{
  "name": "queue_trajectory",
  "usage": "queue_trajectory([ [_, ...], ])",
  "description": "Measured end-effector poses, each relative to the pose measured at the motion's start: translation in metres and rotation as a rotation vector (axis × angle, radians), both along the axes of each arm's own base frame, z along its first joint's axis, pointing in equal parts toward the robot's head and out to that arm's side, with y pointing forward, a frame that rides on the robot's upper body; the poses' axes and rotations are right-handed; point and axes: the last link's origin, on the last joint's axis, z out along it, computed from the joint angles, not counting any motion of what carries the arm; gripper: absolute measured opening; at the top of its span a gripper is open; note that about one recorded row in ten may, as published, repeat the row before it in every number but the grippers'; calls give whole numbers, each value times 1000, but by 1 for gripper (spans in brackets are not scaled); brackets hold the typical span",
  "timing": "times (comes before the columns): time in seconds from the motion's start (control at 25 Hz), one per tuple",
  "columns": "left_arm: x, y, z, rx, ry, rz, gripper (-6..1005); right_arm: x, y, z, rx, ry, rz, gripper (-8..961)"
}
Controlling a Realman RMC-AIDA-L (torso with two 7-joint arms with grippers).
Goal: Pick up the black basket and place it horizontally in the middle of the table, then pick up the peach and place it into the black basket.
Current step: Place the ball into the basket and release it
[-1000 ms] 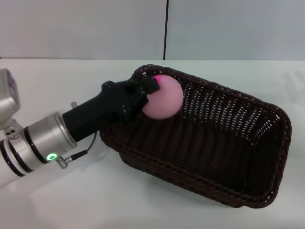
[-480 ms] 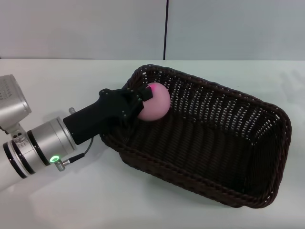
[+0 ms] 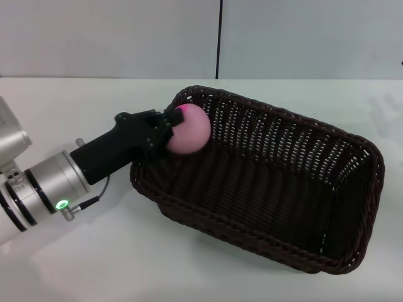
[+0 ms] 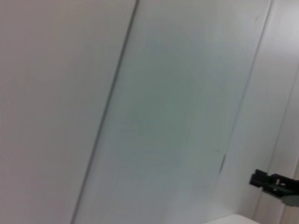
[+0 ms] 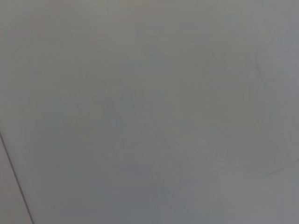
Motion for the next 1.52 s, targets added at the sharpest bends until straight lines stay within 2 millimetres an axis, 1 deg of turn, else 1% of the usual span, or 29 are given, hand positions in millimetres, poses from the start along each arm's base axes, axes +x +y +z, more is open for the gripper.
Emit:
queue_trajectory([
  [0.16, -3, 0, 2, 11, 7, 6, 38, 0, 0, 0, 0, 0, 0, 375],
  [0.2, -9, 0, 5, 28, 26, 20, 38, 0, 0, 0, 2, 1, -1, 375],
  [0.28, -9, 0, 5, 28, 26, 20, 38, 0, 0, 0, 2, 1, -1, 375],
  [0.36, -14, 0, 9, 44, 41, 29, 38, 0, 1, 0, 3, 1, 1, 375],
  [0.52, -15, 0, 10, 49, 42, 29, 37, -1, 2, 1, 4, 2, 2, 375],
  [0.6, -17, 1, 15, 68, 47, 28, 37, -2, 3, 1, 5, 2, 3, 375],
  [0.76, -19, 1, 18, 75, 51, 25, 38, -2, 3, 1, 7, 3, 2, 375],
  [0.96, -17, -2, 20, 70, 44, -5, 38, 0, 3, 1, 4, -1, -10, 375],
  [1.0, -10, -6, 21, 49, 38, -71, 37, 1, 4, 0, 1, -3, -14, 375],
  [1.08, -7, -8, 21, 38, 35, -98, 37, 1, 4, 0, 1, -3, -15, 375],
  [1.28, -5, -9, 21, 35, 28, -111, 97, 0, 5, 0, -1, -4, -15, 375],
  [1.44, -8, -11, 23, 57, 7, -83, 145, 0, 5, -1, -2, -4, -16, 375],
  [1.52, -11, -12, 25, 69, 3, -68, 201, 1, 4, -1, -3, -4, -18, 375],
])
